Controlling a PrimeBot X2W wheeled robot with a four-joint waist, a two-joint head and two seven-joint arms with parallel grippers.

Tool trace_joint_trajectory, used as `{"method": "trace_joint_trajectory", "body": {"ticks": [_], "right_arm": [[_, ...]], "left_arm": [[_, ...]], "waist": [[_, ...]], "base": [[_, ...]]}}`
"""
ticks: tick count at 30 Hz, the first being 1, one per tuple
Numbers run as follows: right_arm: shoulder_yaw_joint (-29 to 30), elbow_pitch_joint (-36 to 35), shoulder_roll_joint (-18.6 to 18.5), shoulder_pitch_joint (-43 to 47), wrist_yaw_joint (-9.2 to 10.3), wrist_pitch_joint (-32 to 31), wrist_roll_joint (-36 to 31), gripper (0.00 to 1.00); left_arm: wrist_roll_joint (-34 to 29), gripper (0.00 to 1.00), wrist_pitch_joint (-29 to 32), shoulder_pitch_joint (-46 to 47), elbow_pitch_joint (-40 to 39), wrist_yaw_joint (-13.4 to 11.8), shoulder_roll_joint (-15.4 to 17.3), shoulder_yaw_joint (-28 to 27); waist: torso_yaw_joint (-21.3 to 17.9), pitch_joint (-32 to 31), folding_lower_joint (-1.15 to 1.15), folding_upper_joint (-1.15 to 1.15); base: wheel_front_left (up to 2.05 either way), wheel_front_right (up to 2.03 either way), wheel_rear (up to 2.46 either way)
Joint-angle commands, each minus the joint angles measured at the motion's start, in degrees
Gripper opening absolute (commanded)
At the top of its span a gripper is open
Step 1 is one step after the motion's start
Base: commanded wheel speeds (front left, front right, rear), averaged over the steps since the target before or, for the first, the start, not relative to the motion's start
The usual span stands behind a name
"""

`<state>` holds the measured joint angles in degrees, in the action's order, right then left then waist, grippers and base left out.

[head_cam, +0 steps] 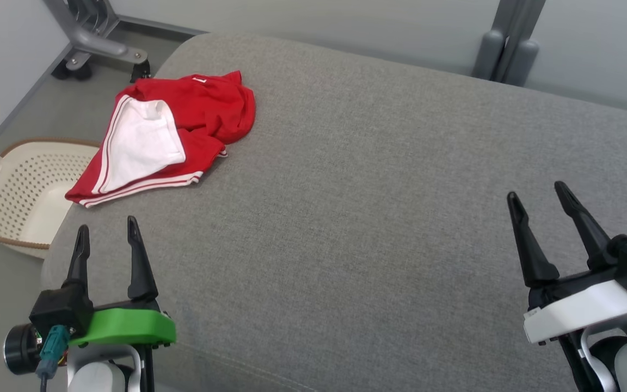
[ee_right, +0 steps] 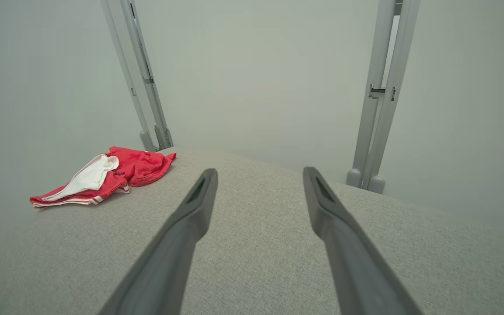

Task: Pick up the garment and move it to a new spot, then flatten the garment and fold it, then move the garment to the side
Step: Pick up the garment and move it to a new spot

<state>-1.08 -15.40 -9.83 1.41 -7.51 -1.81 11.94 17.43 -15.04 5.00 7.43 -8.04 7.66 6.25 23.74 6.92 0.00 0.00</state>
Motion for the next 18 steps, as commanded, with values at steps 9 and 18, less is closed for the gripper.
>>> {"method": "trace_joint_trajectory", "body": {"ticks": [9, 18], "right_arm": [[-1.0, -5.2, -3.2, -7.0, 0.02, -3.7, -1.1, 1.00], [-0.6, -6.6, -4.8, -11.4, 0.02, -3.6, -1.1, 1.00]], "left_arm": [[1.3, 1.00, -0.1, 14.7, 7.5, 2.9, -2.5, -2.1], [3.5, 1.00, 2.4, 33.1, 32.2, 8.2, 1.6, -3.0]], "waist": [[-2.9, 16.2, 0.00, 0.00], [-8.4, 25.4, 0.00, 0.00]], "base": [[0.00, 0.00, 0.00], [0.00, 0.00, 0.00]]}}
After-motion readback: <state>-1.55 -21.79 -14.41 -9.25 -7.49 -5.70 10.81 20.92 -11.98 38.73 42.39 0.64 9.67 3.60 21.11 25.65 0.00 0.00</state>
